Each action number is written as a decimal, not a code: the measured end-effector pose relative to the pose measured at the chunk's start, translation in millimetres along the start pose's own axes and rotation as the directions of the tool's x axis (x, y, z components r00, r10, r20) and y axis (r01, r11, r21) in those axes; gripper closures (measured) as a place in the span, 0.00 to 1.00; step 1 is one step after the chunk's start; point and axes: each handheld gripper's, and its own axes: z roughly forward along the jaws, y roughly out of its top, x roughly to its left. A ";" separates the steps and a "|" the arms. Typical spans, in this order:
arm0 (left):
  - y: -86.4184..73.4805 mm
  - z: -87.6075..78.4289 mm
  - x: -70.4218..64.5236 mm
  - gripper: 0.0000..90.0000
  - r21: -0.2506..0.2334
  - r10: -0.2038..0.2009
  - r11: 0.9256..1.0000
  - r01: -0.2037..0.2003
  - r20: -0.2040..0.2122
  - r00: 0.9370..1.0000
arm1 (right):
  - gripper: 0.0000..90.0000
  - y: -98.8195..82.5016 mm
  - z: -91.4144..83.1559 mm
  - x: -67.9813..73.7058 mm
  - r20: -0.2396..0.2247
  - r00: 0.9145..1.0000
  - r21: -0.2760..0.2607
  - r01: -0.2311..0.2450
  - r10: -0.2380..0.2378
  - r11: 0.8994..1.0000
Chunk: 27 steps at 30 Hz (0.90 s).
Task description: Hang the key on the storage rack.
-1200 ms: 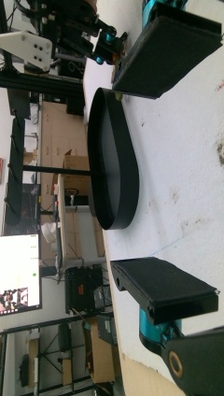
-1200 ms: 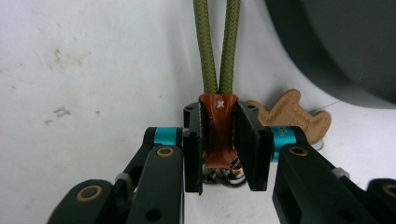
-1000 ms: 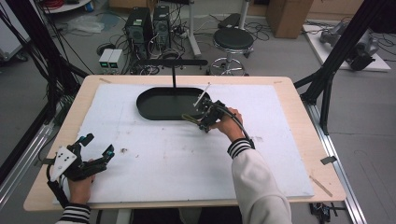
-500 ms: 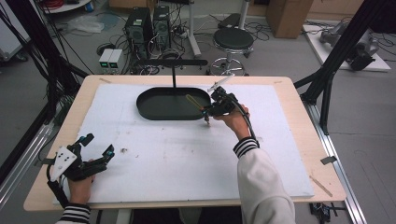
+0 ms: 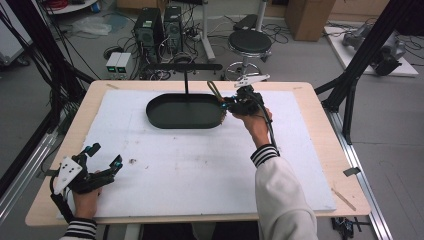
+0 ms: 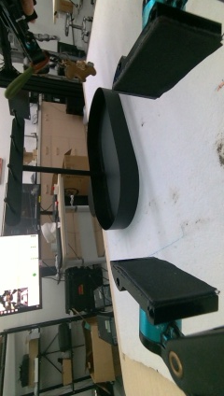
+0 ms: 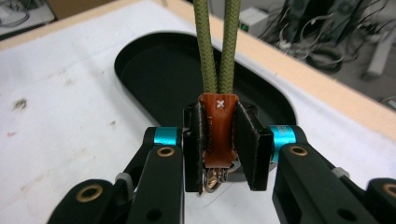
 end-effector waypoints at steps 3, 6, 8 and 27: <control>0.0 -0.1 -0.1 0.15 0.000 0.001 1.000 -0.001 0.000 1.000 | 0.81 1.2 -4.6 -1.6 0.027 1.000 -0.037 -0.002 0.003 0.999; 0.0 0.0 -0.1 0.15 -0.001 0.000 1.000 0.000 0.000 1.000 | 0.81 2.4 -8.5 -3.5 0.054 0.998 -0.059 -0.009 0.012 0.998; 0.1 0.0 0.0 0.15 0.000 -0.002 1.000 0.002 0.001 1.000 | 0.81 4.1 -10.5 -5.1 0.070 0.997 -0.071 -0.013 0.018 0.997; 0.0 -0.3 0.2 0.15 0.001 -0.002 1.000 0.002 0.000 1.000 | 0.81 25.0 3.6 -11.2 0.178 0.984 -0.095 0.017 0.000 0.995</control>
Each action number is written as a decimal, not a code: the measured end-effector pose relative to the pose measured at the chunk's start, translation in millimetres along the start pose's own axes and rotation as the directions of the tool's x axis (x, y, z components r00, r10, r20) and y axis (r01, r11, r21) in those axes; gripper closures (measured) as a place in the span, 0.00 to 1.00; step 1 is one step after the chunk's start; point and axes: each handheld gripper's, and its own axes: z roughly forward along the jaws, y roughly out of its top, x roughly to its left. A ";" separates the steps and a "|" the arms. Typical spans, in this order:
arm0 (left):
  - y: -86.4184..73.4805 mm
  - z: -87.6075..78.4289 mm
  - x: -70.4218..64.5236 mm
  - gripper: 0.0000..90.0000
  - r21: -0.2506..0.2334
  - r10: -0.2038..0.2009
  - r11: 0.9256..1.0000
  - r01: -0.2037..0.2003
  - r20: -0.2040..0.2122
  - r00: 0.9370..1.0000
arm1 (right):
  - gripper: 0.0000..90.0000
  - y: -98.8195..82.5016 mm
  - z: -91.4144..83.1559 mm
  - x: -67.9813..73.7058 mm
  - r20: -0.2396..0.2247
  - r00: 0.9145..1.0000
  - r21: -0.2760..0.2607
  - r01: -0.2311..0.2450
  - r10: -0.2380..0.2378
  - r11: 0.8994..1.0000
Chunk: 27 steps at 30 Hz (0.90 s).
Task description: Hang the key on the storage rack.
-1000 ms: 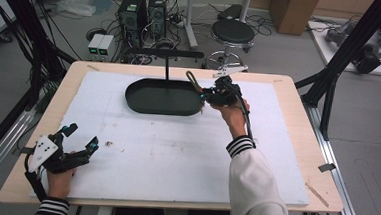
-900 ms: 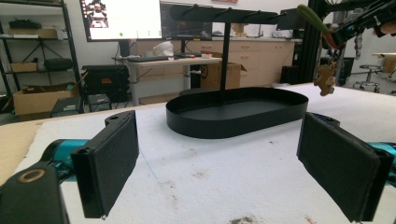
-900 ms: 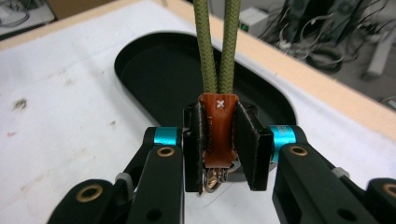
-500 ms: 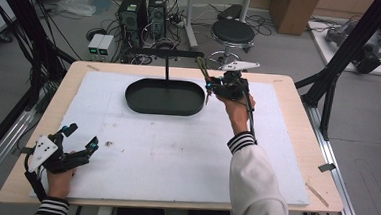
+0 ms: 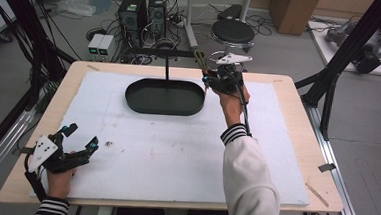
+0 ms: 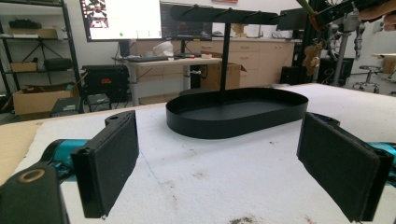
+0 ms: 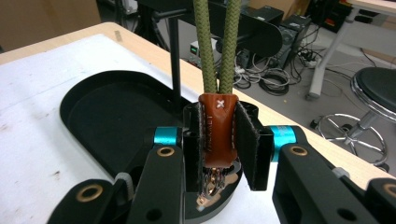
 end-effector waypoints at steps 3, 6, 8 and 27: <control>-0.1 0.0 0.0 0.15 -0.001 0.001 1.000 -0.001 0.000 1.000 | 0.81 1.5 5.0 0.9 0.013 1.000 0.006 0.001 -0.002 1.000; -0.1 0.0 0.0 0.15 -0.002 0.000 1.000 0.000 0.000 1.000 | 0.81 2.9 8.8 2.1 0.028 1.000 0.009 0.011 -0.011 1.000; -0.1 0.1 -0.1 0.15 -0.003 0.000 1.000 0.000 0.001 1.000 | 0.81 4.0 10.6 3.8 0.036 0.999 0.014 0.010 -0.010 1.000; 0.1 -0.1 0.3 0.15 0.001 -0.001 1.000 0.001 0.001 1.000 | 0.81 1.6 28.8 13.0 0.130 0.991 0.055 0.037 -0.044 0.998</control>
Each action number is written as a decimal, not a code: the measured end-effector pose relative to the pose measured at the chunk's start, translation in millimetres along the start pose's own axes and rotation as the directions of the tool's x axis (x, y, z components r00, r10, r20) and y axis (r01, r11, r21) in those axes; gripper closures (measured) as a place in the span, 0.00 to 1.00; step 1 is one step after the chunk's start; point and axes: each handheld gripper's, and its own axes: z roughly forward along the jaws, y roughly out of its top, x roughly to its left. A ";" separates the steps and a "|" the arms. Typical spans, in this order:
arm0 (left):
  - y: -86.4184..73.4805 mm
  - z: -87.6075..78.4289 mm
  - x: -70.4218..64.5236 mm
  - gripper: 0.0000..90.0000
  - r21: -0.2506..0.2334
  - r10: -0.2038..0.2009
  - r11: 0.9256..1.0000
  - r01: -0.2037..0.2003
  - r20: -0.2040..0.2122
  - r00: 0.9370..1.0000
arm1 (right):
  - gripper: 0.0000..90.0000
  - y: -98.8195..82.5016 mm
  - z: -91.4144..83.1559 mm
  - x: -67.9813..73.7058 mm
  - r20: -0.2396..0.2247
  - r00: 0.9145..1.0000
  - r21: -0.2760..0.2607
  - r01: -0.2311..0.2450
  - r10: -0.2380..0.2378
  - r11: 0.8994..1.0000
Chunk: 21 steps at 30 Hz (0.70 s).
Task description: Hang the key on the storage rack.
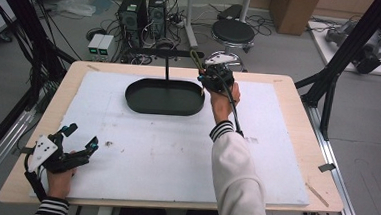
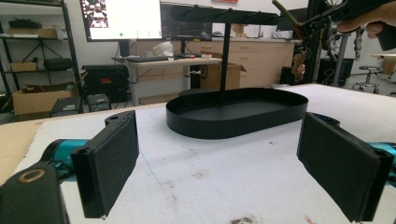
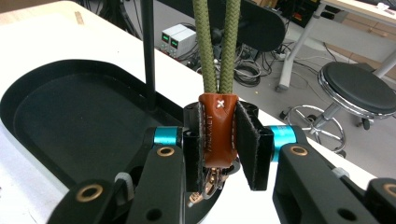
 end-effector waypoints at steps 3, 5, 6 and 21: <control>0.0 0.1 -0.1 0.15 -0.001 -0.001 1.000 0.001 0.001 1.000 | 0.81 0.4 1.5 0.9 0.009 1.000 0.002 0.002 -0.002 1.000; -0.1 0.2 -0.1 0.15 -0.003 0.001 1.000 -0.001 -0.001 1.000 | 0.81 1.6 2.2 1.7 0.017 1.000 0.007 0.003 -0.003 1.000; -0.1 0.2 -0.1 0.15 -0.003 0.000 1.000 0.000 -0.001 1.000 | 0.81 2.4 2.8 2.8 0.020 1.000 0.005 0.003 -0.003 1.000; -0.2 0.3 -0.5 0.15 -0.005 0.001 1.000 -0.001 -0.001 1.000 | 0.81 3.2 17.7 3.8 0.040 0.999 0.001 -0.028 0.028 1.000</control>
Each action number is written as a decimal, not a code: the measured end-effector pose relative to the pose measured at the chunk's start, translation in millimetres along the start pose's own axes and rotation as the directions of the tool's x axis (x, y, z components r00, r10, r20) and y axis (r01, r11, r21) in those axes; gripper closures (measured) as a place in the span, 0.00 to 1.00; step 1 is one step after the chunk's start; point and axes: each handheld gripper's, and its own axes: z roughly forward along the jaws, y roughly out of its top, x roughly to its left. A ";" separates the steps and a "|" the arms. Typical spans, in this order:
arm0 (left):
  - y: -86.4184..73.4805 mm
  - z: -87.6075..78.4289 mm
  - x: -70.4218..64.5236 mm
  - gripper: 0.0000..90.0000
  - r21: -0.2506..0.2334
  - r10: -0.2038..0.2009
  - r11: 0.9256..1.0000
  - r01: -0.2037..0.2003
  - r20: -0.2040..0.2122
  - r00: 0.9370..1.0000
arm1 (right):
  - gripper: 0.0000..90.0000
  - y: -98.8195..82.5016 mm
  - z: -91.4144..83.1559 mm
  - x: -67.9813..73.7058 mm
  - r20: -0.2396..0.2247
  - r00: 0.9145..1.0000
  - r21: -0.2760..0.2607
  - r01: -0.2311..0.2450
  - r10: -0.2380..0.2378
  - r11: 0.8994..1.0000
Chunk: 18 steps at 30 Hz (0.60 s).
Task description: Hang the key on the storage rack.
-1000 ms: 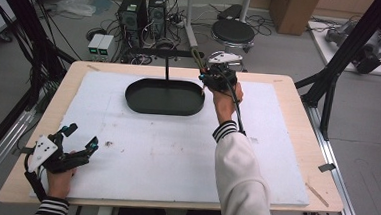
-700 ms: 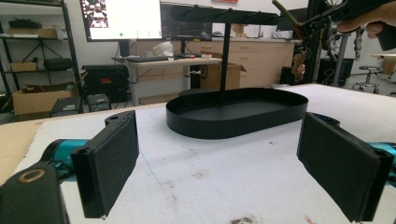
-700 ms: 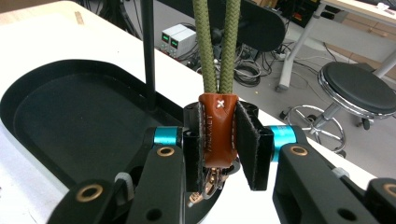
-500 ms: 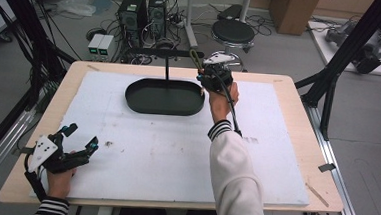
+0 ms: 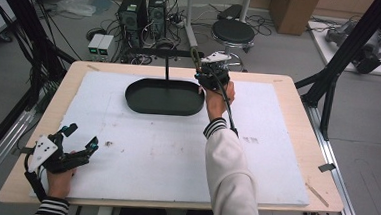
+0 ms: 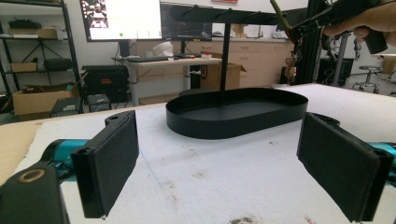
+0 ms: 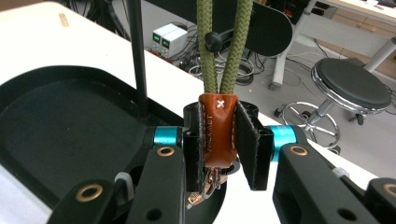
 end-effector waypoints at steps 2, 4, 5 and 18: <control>0.0 -0.1 0.1 0.15 0.001 0.001 1.000 -0.001 0.000 1.000 | 0.81 -1.6 2.6 -1.5 -0.005 1.000 0.007 -0.020 0.020 1.000; 0.0 0.0 0.1 0.15 0.000 -0.001 1.000 0.001 0.000 1.000 | 0.81 -3.4 5.4 -2.7 -0.005 1.000 0.017 -0.024 0.024 1.000; 0.0 -0.1 0.1 0.15 0.001 -0.001 1.000 0.001 0.000 1.000 | 0.81 -4.5 7.2 -3.4 -0.005 1.000 0.018 -0.031 0.031 0.999; 0.2 -0.2 0.3 0.15 0.005 0.000 1.000 0.000 0.000 1.000 | 0.81 -12.5 19.0 -9.1 -0.038 0.996 0.046 -0.078 0.080 0.996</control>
